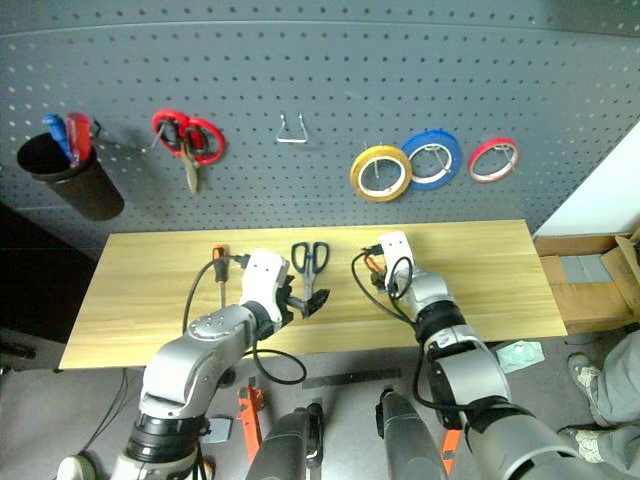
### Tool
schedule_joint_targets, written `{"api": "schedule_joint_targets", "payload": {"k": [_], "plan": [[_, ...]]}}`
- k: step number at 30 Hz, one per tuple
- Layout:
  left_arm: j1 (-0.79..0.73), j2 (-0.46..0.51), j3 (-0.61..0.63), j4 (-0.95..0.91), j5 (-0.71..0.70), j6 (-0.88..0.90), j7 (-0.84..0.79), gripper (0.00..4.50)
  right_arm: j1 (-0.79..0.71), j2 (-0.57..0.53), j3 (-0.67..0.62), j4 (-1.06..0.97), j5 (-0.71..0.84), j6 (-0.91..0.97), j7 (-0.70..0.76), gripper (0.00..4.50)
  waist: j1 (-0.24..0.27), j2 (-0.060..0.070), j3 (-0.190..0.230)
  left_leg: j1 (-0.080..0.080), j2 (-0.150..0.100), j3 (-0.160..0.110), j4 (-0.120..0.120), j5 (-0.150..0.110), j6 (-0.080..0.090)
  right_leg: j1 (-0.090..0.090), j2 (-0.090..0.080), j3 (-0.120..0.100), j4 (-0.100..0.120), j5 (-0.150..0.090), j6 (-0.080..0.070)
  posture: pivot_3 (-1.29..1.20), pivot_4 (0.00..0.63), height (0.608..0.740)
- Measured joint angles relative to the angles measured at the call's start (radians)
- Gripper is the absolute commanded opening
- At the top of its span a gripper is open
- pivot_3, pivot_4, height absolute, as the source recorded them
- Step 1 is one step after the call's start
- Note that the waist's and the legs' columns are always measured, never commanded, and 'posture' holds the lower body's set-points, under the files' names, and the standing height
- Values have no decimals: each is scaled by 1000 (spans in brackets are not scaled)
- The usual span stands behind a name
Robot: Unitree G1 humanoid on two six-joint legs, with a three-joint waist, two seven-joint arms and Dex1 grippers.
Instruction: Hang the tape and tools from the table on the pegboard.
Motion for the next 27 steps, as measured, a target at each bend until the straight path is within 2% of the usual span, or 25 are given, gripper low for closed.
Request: {"api": "schedule_joint_targets", "payload": {"k": [1, 2, 9, 12, 14, 17, 20, 24, 27], "plan": [[-1, 0, 0, 0, 0, 0, 0, 4500, 0, 0, -5, 1, 1, 0, -2, 1851, 0, 0, 0, 0, 0, 0, 0, 0, 0, 0, 0, 0, 0, 0, 0, 41, 353, 740], [-1, 0, 0, 0, 0, 0, 0, 4500, 0, 1, -9, 1, 2, 1, -3, 1740, 0, 0, 0, 0, 0, -1, 0, 0, 0, 0, 0, 0, 0, 0, 0, 40, 349, 740], [-10, -2, 0, 0, 0, -5, 2, 4500, 18, 5, -45, -40, 34, 20, 6, 1740, 1, 0, 0, 0, 0, -1, 0, 0, 0, 0, 0, -1, 0, 0, 0, 43, 315, 740], [-9, -5, 12, -11, 0, -7, 14, 4500, 139, -8, -14, -245, 54, 74, 77, 1740, 5, 0, 0, -3, 0, -3, -1, 0, 0, -2, 0, -3, 0, 0, 0, 40, 295, 740], [29, -6, 46, -83, -4, -8, 30, 4500, 317, -55, 30, -567, 83, 123, 148, 1740, 16, 0, -1, -11, 0, -6, -1, -2, -3, -9, -1, -5, 1, -1, 1, 33, 280, 740], [75, -27, 108, -173, -9, -14, 65, 4500, 485, -99, 39, -930, 120, 189, 173, 1740, 25, 1, -1, -17, 0, -8, 0, -4, -7, -14, -3, -7, 1, 1, -1, 31, 277, 740], [80, -20, 120, -247, 15, -57, 97, 4500, 584, -76, 44, -1190, 146, 185, 158, 1740, 27, 0, -2, -17, 0, -9, 0, -3, -10, -15, -3, -6, 1, 1, -1, 28, 267, 740], [8, 9, 123, -275, 74, -137, 136, 4500, 592, -18, 106, -1346, 144, 49, 134, 1740, 23, 0, -2, -15, 0, -9, 1, 1, -14, -14, 0, -7, 1, -2, 4, 26, 274, 740], [-61, 10, 140, -251, 98, -176, 159, 4500, 469, 18, 137, -1309, 90, -82, 90, 1740, 22, 0, -2, -15, 0, -8, 1, 7, -13, -13, 1, -7, 0, 3, 5, 26, 282, 740]]}}
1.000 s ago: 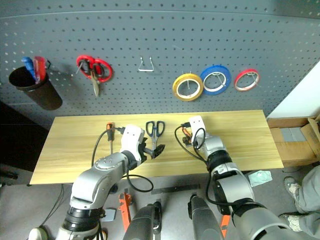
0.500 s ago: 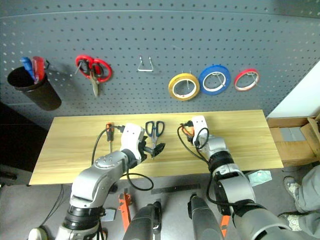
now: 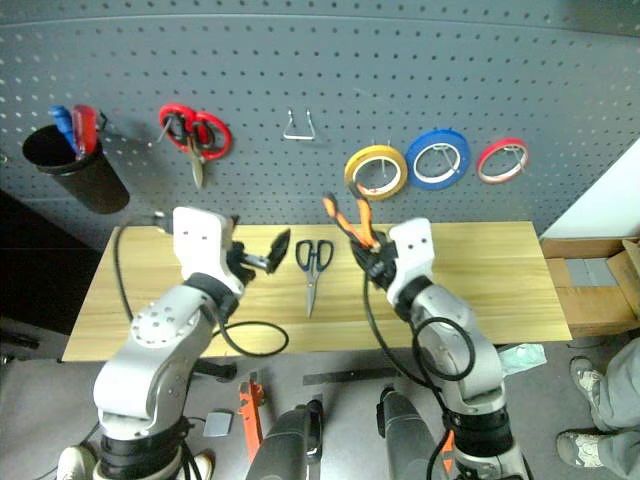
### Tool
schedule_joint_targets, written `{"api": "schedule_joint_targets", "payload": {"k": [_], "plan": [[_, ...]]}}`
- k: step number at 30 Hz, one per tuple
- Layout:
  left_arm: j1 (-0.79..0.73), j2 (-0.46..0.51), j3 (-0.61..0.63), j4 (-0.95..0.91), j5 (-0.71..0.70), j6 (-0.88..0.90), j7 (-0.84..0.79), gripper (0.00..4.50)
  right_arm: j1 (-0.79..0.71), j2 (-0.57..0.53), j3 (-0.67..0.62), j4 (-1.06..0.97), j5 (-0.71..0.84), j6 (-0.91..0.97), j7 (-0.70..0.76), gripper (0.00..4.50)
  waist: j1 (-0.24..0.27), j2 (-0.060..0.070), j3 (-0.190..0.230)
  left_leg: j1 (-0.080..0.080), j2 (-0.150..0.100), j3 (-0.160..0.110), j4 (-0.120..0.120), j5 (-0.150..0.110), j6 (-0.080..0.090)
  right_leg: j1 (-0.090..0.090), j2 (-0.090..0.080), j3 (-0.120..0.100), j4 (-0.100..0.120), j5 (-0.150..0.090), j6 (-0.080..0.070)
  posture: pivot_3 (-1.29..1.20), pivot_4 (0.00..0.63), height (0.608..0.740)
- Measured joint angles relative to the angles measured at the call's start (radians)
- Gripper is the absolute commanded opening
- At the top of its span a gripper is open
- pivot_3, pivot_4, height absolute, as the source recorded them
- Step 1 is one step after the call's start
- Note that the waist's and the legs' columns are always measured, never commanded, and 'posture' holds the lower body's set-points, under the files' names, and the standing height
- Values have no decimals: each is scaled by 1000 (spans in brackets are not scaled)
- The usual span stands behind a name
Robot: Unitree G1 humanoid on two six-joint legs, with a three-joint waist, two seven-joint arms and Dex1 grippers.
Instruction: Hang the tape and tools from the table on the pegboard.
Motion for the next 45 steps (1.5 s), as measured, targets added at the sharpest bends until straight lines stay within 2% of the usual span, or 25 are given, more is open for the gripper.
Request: {"api": "schedule_joint_targets", "payload": {"k": [3, 5, 9, 11, 15, 17, 24, 33, 38, 45], "plan": [[-49, -6, 24, 51, 0, -16, 7, 4500, -142, 33, -1, 111, -34, -145, -36, 1740, 0, 0, 0, 1, -1, 1, 0, 2, 3, 2, 0, -1, 0, 1, 0, 29, 296, 740], [-105, -21, 32, 135, -8, -20, 0, 4500, -365, 74, -34, 388, -52, -301, -72, 1740, -5, -1, 2, 0, -1, 3, -1, 6, 6, 0, 1, 0, -1, 6, -2, 32, 300, 740], [-137, -23, 20, 226, -34, -24, -45, 4500, -627, 120, -98, 748, -50, -554, -108, 1740, 0, -1, 2, 0, 0, 3, -3, 6, 6, 0, 0, -3, -1, 7, -4, 41, 301, 740], [-150, -28, 17, 261, -51, -24, -64, 4500, -702, 136, -127, 921, -42, -650, -121, 1740, 4, -1, 1, -2, 1, 2, -3, 5, 6, -1, -2, -5, -1, 8, -9, 50, 299, 740], [-177, -45, 15, 298, -76, -24, -82, 4500, -825, 152, -177, 1216, -24, -784, -132, 1740, 17, -1, 2, -9, 0, -3, -3, 5, 5, -8, -5, -9, 0, 9, -10, 67, 297, 740], [-186, -47, 15, 299, -77, -24, -81, 4500, -875, 158, -200, 1308, -12, -834, -135, 1740, 20, -1, 2, -15, 0, -4, -2, 5, 5, -12, -7, -12, 1, 9, -11, 72, 292, 740], [-178, -44, 15, 291, -80, -18, -80, 4500, -958, 173, -253, 1487, 18, -925, -149, 1740, 28, -1, 2, -16, 0, -9, -1, 6, 4, -12, -8, -18, 1, 11, -14, 96, 300, 740], [-172, -42, 13, 254, -99, 14, -86, 4500, -940, 170, -270, 1565, 21, -920, -156, 1740, 28, -1, 1, -15, 0, -9, -1, 10, 2, -11, -7, -23, 3, 12, -16, 76, 304, 740], [-331, -38, 29, 261, -99, -13, -78, 4500, -881, 166, -269, 1570, 12, -889, -164, 1740, 31, -1, 1, -16, 0, -9, 0, 12, 0, -10, -6, -24, 3, 13, -17, 73, 305, 740], [-362, -26, 29, 320, -98, -49, -82, 4500, -870, 153, -270, 1558, -5, -861, -172, 1740, 29, -1, 1, -10, 1, -9, -1, 12, 0, -5, -4, -23, 2, 13, -17, 61, 314, 740]]}}
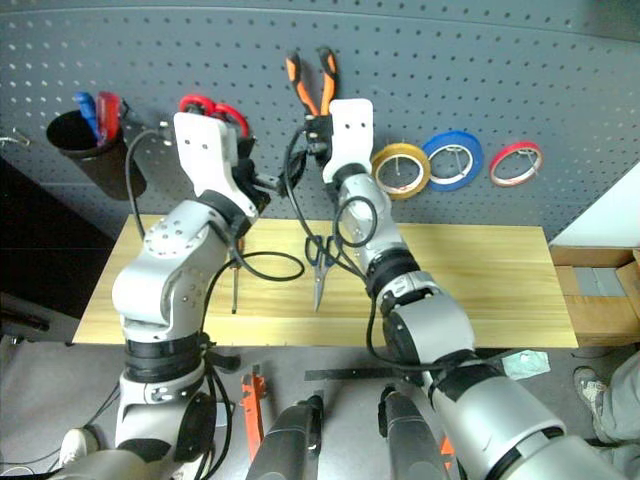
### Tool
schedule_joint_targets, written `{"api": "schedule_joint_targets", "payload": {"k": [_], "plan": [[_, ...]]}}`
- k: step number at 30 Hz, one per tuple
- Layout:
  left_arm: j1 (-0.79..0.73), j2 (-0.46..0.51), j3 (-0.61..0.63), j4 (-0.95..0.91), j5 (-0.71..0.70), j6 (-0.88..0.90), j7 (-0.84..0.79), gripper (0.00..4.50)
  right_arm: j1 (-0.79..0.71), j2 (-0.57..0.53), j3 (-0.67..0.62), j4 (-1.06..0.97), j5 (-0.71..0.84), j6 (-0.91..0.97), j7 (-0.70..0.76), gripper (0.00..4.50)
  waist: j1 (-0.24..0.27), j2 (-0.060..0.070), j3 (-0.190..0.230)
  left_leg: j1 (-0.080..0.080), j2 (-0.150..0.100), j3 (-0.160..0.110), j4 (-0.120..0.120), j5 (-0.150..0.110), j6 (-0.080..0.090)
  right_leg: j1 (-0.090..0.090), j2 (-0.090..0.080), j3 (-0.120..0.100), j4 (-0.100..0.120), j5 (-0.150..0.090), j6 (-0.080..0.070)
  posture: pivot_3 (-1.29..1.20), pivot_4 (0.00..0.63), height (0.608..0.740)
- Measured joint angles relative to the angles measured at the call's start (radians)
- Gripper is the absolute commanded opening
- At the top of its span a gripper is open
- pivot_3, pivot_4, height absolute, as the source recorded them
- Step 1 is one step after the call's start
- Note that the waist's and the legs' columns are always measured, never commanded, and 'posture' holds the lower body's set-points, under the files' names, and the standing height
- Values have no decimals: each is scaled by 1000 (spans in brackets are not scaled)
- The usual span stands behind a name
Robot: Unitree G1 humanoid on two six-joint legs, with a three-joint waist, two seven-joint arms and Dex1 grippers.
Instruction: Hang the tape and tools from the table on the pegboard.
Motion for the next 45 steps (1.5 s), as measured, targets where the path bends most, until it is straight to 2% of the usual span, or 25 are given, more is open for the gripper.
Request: {"api": "schedule_joint_targets", "payload": {"k": [3, 5, 11, 12, 14, 19, 21, 24, 26, 30, 34, 37, 41, 45], "plan": [[0, 3, -1, 1, 0, -12, -1, 4500, 6, -1, 0, -10, -8, 16, -2, 1740, -1, 0, 0, 5, 0, 0, -1, 0, 0, 6, 0, 0, -1, 0, 0, 59, 319, 740], [0, 6, -1, 2, 0, -16, -2, 4500, 11, -2, 3, -18, -13, 28, -1, 2474, -1, 0, 0, 9, 0, -1, -1, 0, 0, 10, 1, 0, -2, -1, 0, 57, 317, 740], [3, 14, -2, 12, -1, -19, -2, 4500, 84, -1, 22, -82, -19, 54, 7, 4302, -2, 0, 0, 9, 0, 0, 1, 0, 0, 11, 2, 1, -2, -1, 1, 50, 314, 740], [5, 14, -1, 12, -1, -19, -2, 4500, 100, -1, 27, -98, -20, 57, 8, 4487, -2, 0, 0, 9, 0, 0, 0, 0, 0, 11, 2, 1, -2, -1, 1, 47, 313, 740], [14, 13, -3, 11, -2, -20, -2, 4500, 177, -5, 51, -185, -30, 95, 30, 4487, -2, 0, 0, 9, 0, -1, 0, 0, 0, 11, 2, 0, -2, -1, 1, 45, 314, 740], [44, 14, 1, 11, -2, -18, 2, 4500, 482, -45, 136, -539, -36, 284, 129, 4487, -1, 0, 0, 7, 0, -1, -1, 0, 0, 9, 0, 1, -2, -1, 0, 27, 318, 740], [60, 14, 3, 9, -3, -17, 3, 4500, 545, -61, 160, -685, -31, 364, 157, 4487, -3, 0, 0, 7, -1, -1, -1, 0, 0, 9, 0, 1, -2, -1, 0, 11, 322, 740], [142, -5, -11, -54, 5, 16, 37, 4500, 703, -138, 231, -1050, 4, 532, 239, 4487, -6, 1, 0, 9, 0, -2, -3, 0, 0, 10, 0, 2, -3, -5, 5, 4, 328, 740], [251, -30, -53, -78, 32, 59, 76, 4500, 816, -232, 282, -1246, 42, 648, 323, 4487, -6, 1, 0, 9, 0, -3, -2, -1, 0, 10, 0, 2, -2, -6, 6, -6, 337, 740], [367, -114, -127, -16, 85, 82, 147, 4500, 870, -381, 309, -1368, 87, 738, 470, 4487, -7, 1, 8, 9, -1, 0, 2, 1, 1, 10, 1, 4, -2, -6, 7, -59, 355, 740], [402, -184, -198, 92, 145, 51, 197, 4500, 896, -506, 317, -1421, 135, 735, 625, 4487, -16, 1, 13, 9, -1, 4, 1, 3, 5, 11, 3, 4, -2, -8, 4, -97, 365, 740], [382, -241, -217, 256, 208, 16, 277, 4500, 940, -607, 319, -1425, 161, 691, 760, 4487, -24, 0, 17, 9, -1, 6, 1, 3, 5, 12, 3, 6, -3, -8, 4, -126, 368, 740], [325, -268, -211, 421, 269, -29, 355, 4500, 976, -662, 317, -1424, 193, 651, 869, 4487, -41, -2, 21, 8, -1, 7, -1, 2, 5, 11, 3, 6, -3, -7, 10, -148, 370, 740], [241, -279, -208, 573, 285, -104, 353, 4500, 974, -680, 317, -1420, 201, 630, 924, 4487, -50, -3, 23, 8, -1, 7, -1, 2, 4, 11, 3, 6, -3, -7, 11, -173, 381, 740]]}}
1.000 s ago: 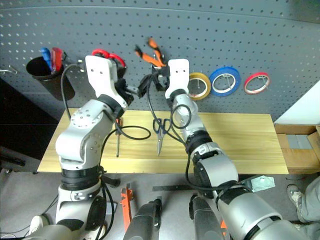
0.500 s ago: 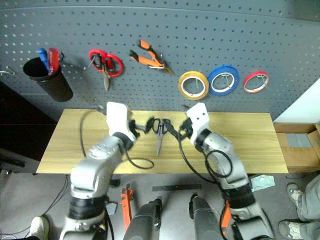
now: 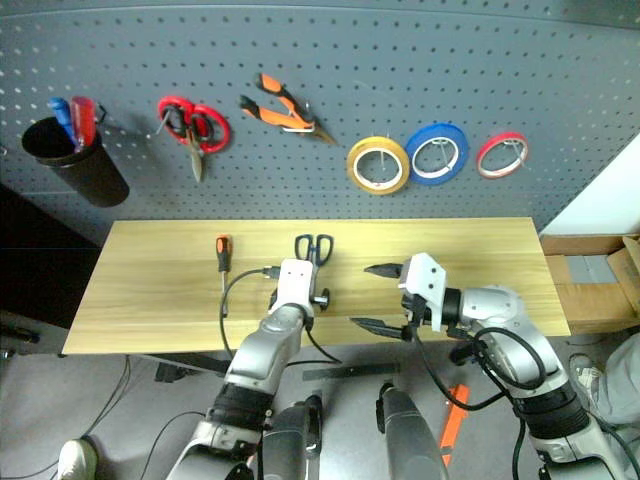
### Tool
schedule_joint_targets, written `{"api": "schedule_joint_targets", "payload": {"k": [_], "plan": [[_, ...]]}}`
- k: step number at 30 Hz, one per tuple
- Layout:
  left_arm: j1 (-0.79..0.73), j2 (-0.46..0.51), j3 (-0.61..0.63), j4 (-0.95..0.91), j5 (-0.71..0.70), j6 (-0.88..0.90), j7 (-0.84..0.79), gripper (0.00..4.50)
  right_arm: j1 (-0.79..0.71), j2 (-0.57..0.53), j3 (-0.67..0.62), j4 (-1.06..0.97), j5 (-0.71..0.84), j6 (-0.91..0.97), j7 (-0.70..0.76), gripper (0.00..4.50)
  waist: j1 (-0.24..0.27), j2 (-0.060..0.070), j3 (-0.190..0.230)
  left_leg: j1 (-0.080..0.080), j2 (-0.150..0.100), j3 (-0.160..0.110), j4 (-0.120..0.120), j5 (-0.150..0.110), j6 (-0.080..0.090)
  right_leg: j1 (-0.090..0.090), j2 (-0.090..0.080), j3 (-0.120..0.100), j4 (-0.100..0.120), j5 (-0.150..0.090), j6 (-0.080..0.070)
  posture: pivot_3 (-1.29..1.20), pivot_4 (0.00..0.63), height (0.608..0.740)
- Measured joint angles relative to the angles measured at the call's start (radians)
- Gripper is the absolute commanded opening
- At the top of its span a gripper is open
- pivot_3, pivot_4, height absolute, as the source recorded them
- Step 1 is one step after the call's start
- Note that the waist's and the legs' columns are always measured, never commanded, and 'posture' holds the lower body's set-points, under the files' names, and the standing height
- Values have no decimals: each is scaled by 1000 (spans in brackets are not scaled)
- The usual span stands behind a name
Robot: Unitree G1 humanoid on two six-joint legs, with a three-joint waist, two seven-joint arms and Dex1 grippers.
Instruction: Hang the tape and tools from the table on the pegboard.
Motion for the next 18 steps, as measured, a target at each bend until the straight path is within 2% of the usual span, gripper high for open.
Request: {"api": "schedule_joint_targets", "payload": {"k": [8, 18], "plan": [[-116, 5, 7, 158, 38, -35, 6, 4500, -12, 0, 0, 1, 9, 4, 18, 4487, -13, 0, 0, 1, -1, 1, 1, 0, 0, 1, 0, 1, 0, 0, 0, -185, 386, 740], [-101, -9, 8, 113, 78, 10, 42, 4500, -62, 0, 40, 99, -59, -11, 19, 4487, -28, 0, 1, 1, 0, 1, 0, 0, 0, 0, 0, 1, 0, 0, 0, -165, 386, 740]]}}
